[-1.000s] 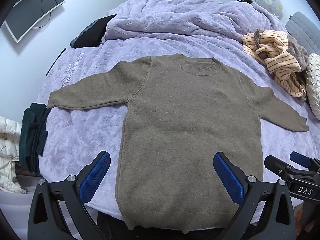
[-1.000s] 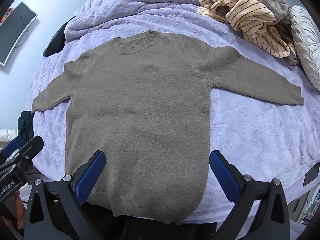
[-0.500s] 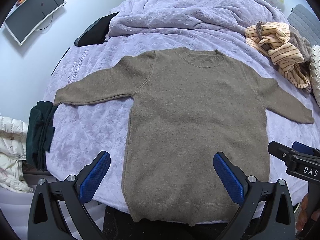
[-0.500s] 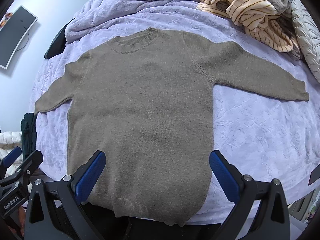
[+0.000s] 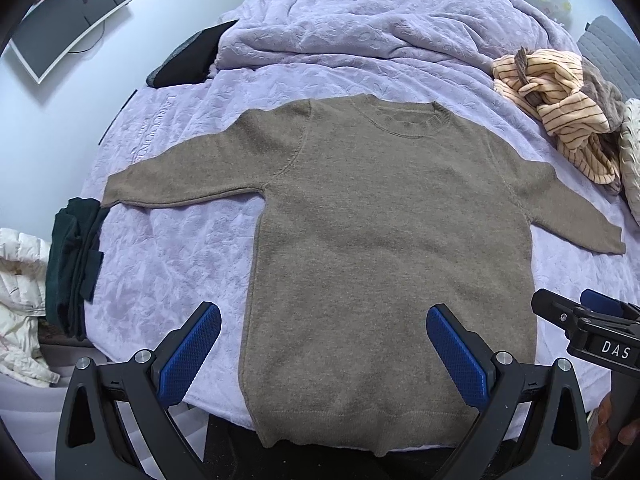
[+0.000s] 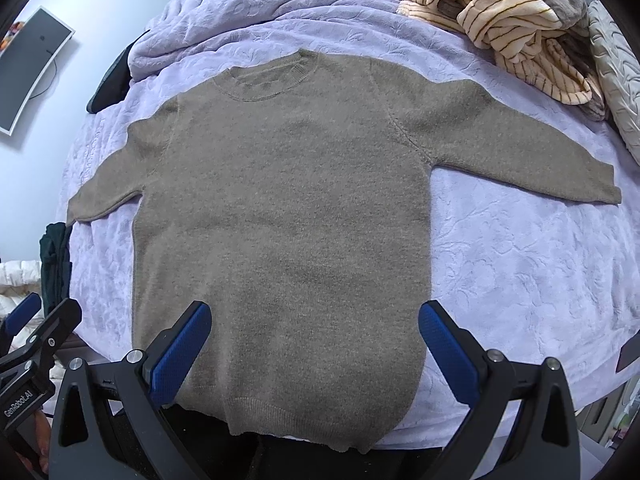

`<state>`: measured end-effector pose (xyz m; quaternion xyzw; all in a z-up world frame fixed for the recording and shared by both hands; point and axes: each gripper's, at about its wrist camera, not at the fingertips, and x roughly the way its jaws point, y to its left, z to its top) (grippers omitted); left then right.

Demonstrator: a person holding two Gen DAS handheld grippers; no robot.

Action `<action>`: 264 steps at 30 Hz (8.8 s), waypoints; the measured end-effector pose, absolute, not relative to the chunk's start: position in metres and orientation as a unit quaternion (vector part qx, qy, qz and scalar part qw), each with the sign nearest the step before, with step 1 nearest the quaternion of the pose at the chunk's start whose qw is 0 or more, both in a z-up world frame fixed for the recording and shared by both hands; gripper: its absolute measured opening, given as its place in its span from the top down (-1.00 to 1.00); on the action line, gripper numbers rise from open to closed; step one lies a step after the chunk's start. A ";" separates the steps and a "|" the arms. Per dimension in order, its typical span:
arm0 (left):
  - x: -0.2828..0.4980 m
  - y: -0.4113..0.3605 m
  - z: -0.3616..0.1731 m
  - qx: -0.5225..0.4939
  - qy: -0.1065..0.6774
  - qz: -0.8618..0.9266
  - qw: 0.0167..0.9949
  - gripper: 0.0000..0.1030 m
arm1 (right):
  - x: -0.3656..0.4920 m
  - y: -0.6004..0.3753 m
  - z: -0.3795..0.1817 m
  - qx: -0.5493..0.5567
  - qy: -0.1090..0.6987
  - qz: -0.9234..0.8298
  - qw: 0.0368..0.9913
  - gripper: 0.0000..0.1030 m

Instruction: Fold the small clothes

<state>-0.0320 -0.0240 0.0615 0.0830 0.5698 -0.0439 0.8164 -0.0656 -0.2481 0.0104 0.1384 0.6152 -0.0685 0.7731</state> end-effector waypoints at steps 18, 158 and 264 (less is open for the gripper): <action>0.008 -0.002 0.013 0.022 0.615 -0.140 0.775 -1.00 | -0.048 -0.225 -0.006 0.151 0.639 -0.097 0.748 -1.00; 0.172 0.025 -0.130 -0.006 0.589 0.067 0.805 -0.49 | 0.088 -0.420 -0.101 0.169 0.600 -0.218 0.751 -0.15; 0.120 0.022 -0.097 0.014 0.597 -0.006 0.802 -0.49 | 0.158 -0.126 -0.131 0.036 0.621 0.164 0.765 0.64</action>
